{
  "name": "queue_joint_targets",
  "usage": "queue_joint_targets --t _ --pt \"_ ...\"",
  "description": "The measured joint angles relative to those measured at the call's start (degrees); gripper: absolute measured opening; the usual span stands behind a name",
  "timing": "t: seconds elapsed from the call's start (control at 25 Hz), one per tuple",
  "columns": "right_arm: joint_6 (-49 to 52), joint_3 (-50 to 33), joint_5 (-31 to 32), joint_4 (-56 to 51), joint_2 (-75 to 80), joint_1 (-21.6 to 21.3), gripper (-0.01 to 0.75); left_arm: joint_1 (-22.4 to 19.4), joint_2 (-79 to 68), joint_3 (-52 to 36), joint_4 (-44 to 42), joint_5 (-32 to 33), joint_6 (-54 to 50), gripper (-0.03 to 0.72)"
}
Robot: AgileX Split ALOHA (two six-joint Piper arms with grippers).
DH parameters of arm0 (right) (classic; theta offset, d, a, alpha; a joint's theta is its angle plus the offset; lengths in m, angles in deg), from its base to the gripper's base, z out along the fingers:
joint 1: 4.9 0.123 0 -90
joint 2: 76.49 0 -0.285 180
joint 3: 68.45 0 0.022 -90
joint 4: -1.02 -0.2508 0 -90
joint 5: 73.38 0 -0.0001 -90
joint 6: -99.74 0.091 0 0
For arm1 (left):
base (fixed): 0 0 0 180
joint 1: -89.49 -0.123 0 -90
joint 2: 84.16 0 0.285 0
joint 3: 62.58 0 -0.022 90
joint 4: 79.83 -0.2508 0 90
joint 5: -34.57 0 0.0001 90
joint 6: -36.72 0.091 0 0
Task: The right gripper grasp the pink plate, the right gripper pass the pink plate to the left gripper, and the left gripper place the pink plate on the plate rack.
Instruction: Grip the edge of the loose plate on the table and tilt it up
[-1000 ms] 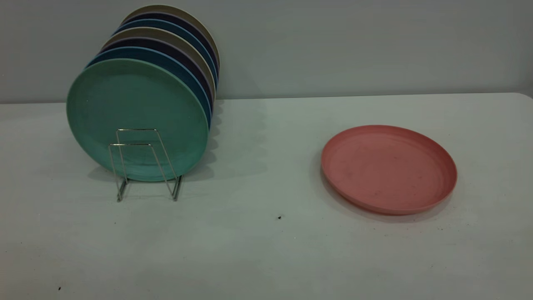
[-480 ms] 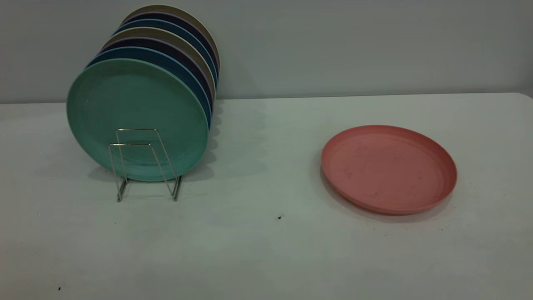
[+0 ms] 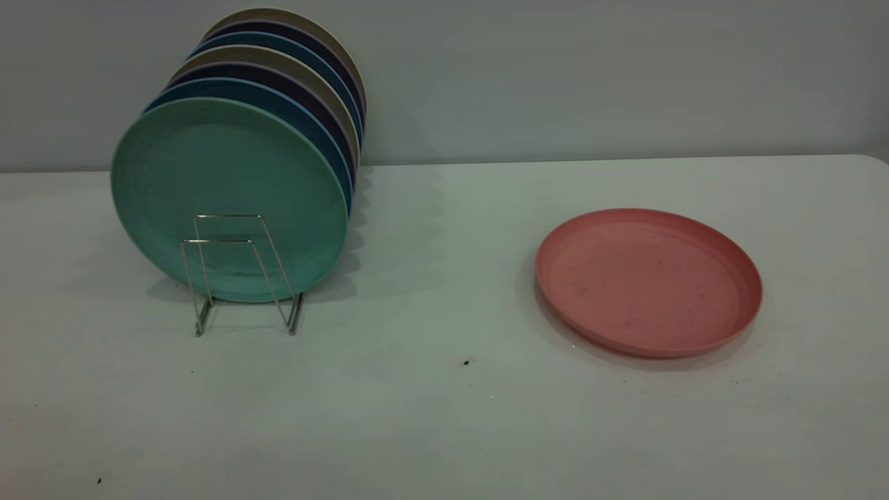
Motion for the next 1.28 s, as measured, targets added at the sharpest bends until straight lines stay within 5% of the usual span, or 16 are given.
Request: queue_joint_targets --t 0.4,0.68,0.96,1.28 --pt "-1.2 0.3 -0.7 -0.2 0.0 0.0 0.237 0.0 -4.1 1.0 4.0 -9.3 0.1 0.421" --pt "-4.2 0.9 -14.2 -2.7 9.2 0.0 0.266 0.0 -22.0 1.0 13.6 -21.3 3.9 0.488" --pt "-13.8 1.0 -26.5 -19.1 26.7 0.0 0.353 0.0 -37.8 1.0 27.9 -33.4 14.8 0.53" --pt "-35.4 1.0 -40.4 -45.5 52.3 0.0 0.405 0.0 -52.1 4.7 40.4 -35.0 26.0 0.53"
